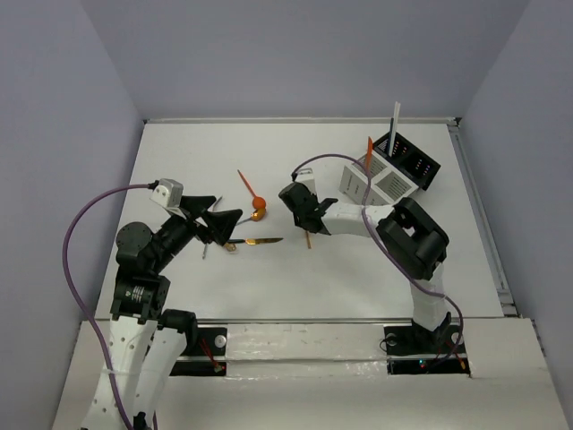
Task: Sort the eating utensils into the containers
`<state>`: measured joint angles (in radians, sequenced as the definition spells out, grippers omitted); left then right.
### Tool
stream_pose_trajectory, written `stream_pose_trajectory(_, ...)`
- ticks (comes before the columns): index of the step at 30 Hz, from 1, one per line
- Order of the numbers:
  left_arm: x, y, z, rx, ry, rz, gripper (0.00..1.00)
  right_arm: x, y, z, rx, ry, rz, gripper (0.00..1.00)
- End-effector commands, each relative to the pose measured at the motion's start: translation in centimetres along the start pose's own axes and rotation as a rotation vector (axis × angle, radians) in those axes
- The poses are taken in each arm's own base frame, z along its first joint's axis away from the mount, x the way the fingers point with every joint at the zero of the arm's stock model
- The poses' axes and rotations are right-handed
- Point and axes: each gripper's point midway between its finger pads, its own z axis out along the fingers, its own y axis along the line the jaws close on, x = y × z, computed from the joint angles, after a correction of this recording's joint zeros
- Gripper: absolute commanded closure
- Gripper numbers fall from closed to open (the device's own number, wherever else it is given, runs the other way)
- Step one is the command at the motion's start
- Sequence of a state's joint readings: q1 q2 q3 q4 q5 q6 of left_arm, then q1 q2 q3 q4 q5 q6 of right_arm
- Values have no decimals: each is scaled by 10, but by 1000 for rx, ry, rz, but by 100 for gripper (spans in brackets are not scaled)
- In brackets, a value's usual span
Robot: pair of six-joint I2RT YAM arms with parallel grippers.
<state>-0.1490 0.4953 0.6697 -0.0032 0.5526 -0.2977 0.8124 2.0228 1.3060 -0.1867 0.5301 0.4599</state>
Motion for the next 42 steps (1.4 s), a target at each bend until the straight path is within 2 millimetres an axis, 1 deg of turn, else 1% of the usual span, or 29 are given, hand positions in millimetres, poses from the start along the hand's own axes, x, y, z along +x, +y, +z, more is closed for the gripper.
stream_pose_trajectory(1, -15, -10, 1, 44, -44, 26, 1, 38, -19, -3, -12, 123, -123, 70)
stream_pose_trajectory(3, -15, -10, 1, 44, -42, 27, 1, 36, -20, -5, -24, 130, -117, 66)
stream_pose_trajectory(5, -15, -10, 1, 45, -43, 26, 1, 37, -19, -7, -31, 147, -122, 69)
stream_pose_trajectory(6, -15, -10, 1, 46, -43, 26, 1, 36, -18, -7, -36, 151, -127, 77)
stream_pose_trajectory(7, -15, -10, 1, 44, -42, 26, 1, 35, -17, -9, -40, 162, -137, 80)
stream_pose_trajectory(9, -15, -10, 1, 44, -44, 26, 1, 32, -16, -12, -45, 163, -139, 92)
stream_pose_trajectory(11, -15, -10, 1, 44, -44, 28, 1, 18, -15, -21, -61, 128, -123, 93)
stream_pose_trajectory(13, -15, -10, 1, 47, -43, 26, 1, 2, -13, -29, -82, 80, -100, 93)
stream_pose_trajectory(15, -15, -10, 1, 47, -43, 26, 1, -35, -14, -48, -113, -27, -45, 93)
stream_pose_trajectory(16, -14, -10, 1, 48, -41, 26, 1, -60, -19, -69, -126, -103, -17, 93)
stream_pose_trajectory(18, -14, -10, 1, 49, -39, 23, 1, -94, -33, -88, -124, -203, 40, 93)
stream_pose_trajectory(19, -13, -10, 2, 48, -38, 24, 1, -117, -41, -100, -115, -285, 74, 93)
stream_pose_trajectory(20, -13, -11, 2, 51, -37, 24, 1, -135, -50, -111, -112, -343, 105, 93)
stream_pose_trajectory(21, -14, -11, 1, 50, -38, 25, 1, -165, -73, -131, -102, -442, 172, 93)
stream_pose_trajectory(24, -12, -13, 2, 59, -32, 23, 1, -208, -121, -157, -10, -604, 267, 93)
stream_pose_trajectory(25, -12, -13, 2, 59, -32, 23, 1, -230, -152, -171, 34, -708, 318, 93)
stream_pose_trajectory(27, -11, -15, 3, 71, -25, 21, 1, -248, -182, -181, 79, -804, 361, 93)
stream_pose_trajectory(28, -10, -15, 3, 72, -22, 21, 1, -262, -209, -186, 126, -868, 393, 93)
stream_pose_trajectory(30, -10, -17, 4, 81, -18, 21, 1, -279, -235, -188, 177, -923, 420, 93)
stream_pose_trajectory(31, -9, -17, 4, 81, -15, 20, 1, -287, -247, -180, 222, -935, 401, 93)
stream_pose_trajectory(32, -8, -19, 5, 90, -9, 19, 1, -294, -270, -176, 276, -958, 399, 93)
stream_pose_trajectory(34, -7, -19, 5, 89, -4, 18, 1, -306, -294, -171, 343, -1001, 397, 93)
stream_pose_trajectory(35, -6, -21, 5, 99, 0, 19, 1, -310, -313, -161, 392, -1003, 384, 93)
stream_pose_trajectory(36, -5, -21, 6, 99, 4, 16, 1, -313, -320, -157, 403, -1014, 386, 93)
stream_pose_trajectory(37, -6, -21, 6, 99, 2, 20, 1, -320, -327, -159, 417, -1049, 363, 93)
stream_pose_trajectory(38, -6, -23, 6, 107, 5, 23, 1, -321, -337, -147, 446, -1046, 355, 93)
stream_pose_trajectory(39, -6, -23, 6, 107, 5, 23, 1, -325, -338, -144, 454, -1053, 344, 93)
stream_pose_trajectory(40, -5, -23, 6, 106, 7, 23, 1, -327, -342, -131, 462, -1042, 327, 93)
stream_pose_trajectory(42, -5, -23, 7, 106, 9, 22, 1, -330, -340, -120, 465, -1050, 302, 93)
